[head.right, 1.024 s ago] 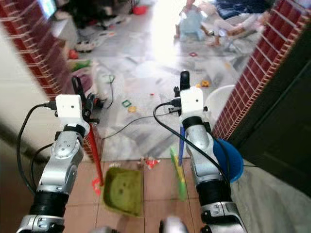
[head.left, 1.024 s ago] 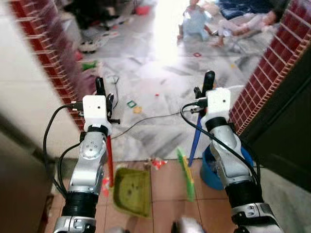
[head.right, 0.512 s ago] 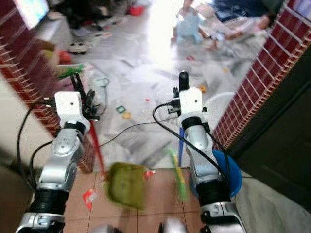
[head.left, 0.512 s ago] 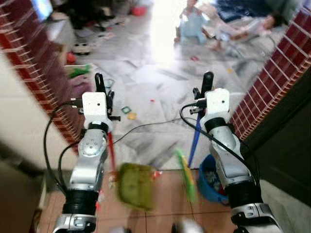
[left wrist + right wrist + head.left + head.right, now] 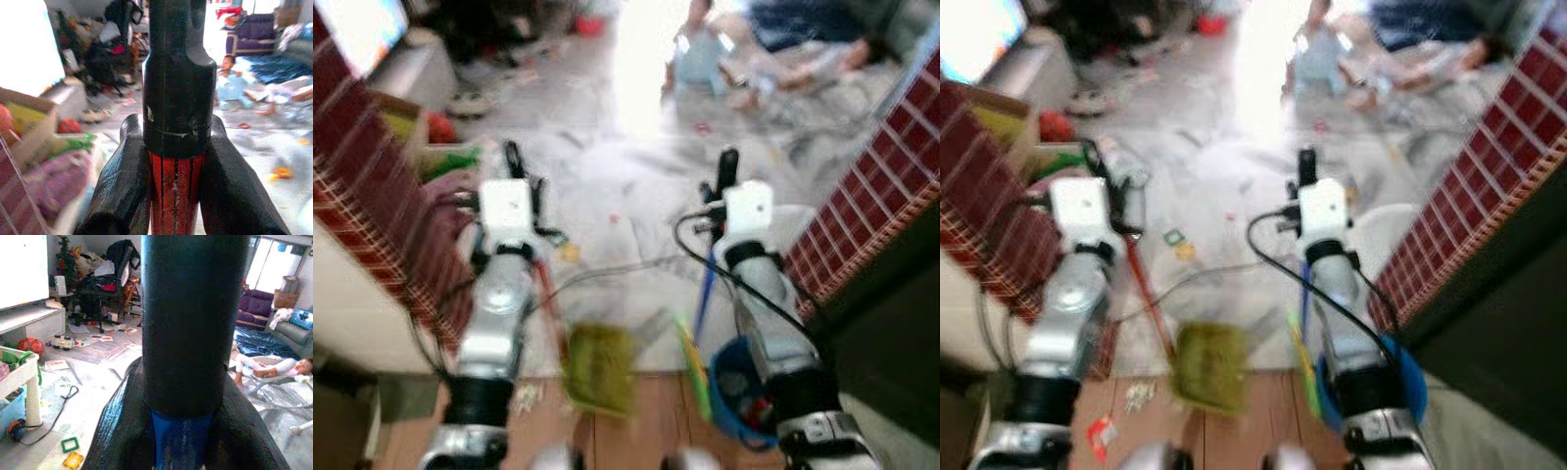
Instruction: Sweep floor
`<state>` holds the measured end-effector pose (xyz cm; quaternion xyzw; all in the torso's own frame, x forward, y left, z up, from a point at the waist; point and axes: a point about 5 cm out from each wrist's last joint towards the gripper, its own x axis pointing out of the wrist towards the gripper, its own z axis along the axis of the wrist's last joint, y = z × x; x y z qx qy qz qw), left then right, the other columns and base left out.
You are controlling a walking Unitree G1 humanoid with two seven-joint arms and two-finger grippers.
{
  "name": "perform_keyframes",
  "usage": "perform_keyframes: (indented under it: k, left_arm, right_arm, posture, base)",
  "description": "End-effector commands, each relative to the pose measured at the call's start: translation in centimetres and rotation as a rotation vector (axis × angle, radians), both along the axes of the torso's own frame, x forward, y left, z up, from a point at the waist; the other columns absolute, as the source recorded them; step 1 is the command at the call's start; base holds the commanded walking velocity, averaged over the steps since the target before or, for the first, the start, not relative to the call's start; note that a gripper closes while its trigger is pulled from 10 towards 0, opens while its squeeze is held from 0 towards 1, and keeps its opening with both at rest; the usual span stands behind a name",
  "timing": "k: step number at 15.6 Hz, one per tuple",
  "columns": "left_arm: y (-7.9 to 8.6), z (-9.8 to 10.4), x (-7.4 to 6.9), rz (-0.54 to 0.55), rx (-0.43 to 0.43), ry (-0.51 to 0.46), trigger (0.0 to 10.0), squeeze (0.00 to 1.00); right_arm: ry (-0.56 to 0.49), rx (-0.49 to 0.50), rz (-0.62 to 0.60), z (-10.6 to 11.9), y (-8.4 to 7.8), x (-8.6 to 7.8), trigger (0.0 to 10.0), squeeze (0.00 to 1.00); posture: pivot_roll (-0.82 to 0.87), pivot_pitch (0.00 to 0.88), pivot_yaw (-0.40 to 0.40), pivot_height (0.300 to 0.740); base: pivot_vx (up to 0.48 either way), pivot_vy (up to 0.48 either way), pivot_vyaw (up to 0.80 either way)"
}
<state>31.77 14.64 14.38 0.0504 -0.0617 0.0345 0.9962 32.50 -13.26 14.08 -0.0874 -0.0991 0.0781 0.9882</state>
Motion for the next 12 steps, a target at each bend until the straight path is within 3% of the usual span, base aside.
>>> perform_keyframes:
  k: [1, 5, 12]
  left_arm:
    - [-0.3, 1.9, 0.4, 0.000, 0.083, -0.107, 10.0, 0.00]
    - [0.2, 1.6, 1.2, 0.010, 0.132, -0.111, 10.0, 0.00]
    - [-2.1, -0.7, 3.1, -0.064, 0.246, -0.073, 10.0, 0.00]
  right_arm:
    - [-0.052, -0.017, -0.026, 1.1, -1.1, 0.0, 10.0, 0.00]
    - [-0.036, 0.007, -0.024, 0.9, -1.0, -0.1, 10.0, 0.00]
    - [-0.001, 0.047, -0.057, 0.7, -1.8, -0.1, 10.0, 0.00]
  posture:
    - [-0.09, 0.000, 0.011, 0.740]
    - [-0.09, 0.000, 0.010, 0.740]
    - [-0.12, 0.000, 0.011, 0.740]
  base:
    - [0.000, 0.000, 0.00]
    - [0.000, 0.000, 0.00]
    - [0.000, 0.000, 0.00]
